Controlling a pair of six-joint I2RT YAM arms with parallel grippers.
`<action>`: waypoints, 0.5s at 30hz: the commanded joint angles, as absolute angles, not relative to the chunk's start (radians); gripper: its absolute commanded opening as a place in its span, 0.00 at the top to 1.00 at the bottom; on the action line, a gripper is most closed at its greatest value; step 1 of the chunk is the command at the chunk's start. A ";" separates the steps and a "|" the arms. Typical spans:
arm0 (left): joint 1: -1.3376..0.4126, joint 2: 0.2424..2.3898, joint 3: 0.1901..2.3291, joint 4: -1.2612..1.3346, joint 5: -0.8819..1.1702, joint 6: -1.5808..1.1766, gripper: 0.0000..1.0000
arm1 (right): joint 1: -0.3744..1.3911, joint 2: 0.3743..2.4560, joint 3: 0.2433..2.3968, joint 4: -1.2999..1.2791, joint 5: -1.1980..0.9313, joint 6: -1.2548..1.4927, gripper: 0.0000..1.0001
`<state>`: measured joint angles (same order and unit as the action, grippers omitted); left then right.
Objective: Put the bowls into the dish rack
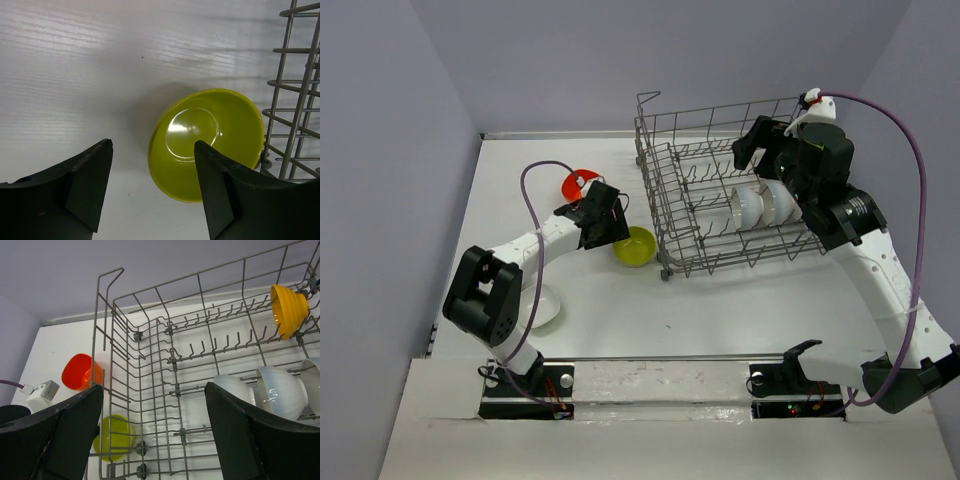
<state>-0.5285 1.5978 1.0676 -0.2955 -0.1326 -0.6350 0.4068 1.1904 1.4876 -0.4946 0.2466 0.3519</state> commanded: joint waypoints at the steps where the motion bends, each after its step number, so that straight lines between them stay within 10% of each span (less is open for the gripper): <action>1: -0.531 1.601 1.089 -0.267 -0.156 -0.649 0.26 | 0.410 1.158 1.493 -0.485 0.241 0.347 0.12; 15: -0.531 1.620 1.029 -0.218 -0.134 -0.655 0.35 | 0.410 1.164 1.488 -0.486 0.232 0.345 0.12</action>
